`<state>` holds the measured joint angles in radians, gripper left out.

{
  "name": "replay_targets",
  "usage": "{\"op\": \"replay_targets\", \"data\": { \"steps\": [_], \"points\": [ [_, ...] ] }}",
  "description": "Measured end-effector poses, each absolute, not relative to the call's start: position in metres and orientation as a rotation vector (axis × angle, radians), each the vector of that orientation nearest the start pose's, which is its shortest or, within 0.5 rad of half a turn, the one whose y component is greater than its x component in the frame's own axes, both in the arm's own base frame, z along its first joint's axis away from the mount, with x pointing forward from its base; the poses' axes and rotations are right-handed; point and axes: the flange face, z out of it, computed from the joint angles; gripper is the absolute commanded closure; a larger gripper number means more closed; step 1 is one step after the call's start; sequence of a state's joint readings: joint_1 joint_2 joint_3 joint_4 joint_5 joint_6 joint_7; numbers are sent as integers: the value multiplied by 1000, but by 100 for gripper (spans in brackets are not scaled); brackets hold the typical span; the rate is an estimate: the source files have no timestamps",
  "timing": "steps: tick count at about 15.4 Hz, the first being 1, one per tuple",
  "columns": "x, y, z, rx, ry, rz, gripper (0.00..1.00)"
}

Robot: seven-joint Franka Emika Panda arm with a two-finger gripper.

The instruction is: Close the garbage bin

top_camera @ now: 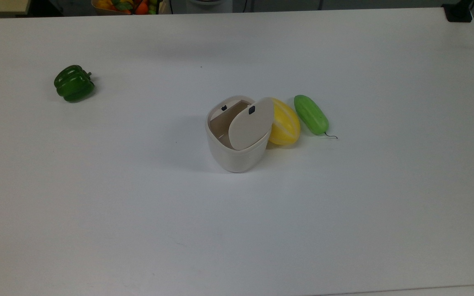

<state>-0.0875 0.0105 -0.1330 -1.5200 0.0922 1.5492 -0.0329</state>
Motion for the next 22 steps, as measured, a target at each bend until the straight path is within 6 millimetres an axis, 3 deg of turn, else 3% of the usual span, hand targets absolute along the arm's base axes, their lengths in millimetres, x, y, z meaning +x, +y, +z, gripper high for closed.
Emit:
{"op": "replay_targets", "data": {
  "steps": [12,15,19,22],
  "points": [
    [556,-103,645,-3048,256,-156,2],
    [560,-103,644,-3049,255,-178,60],
    [561,-102,643,-3047,147,-190,87],
    [562,-100,644,-3016,-47,-212,94]
  ]
}}
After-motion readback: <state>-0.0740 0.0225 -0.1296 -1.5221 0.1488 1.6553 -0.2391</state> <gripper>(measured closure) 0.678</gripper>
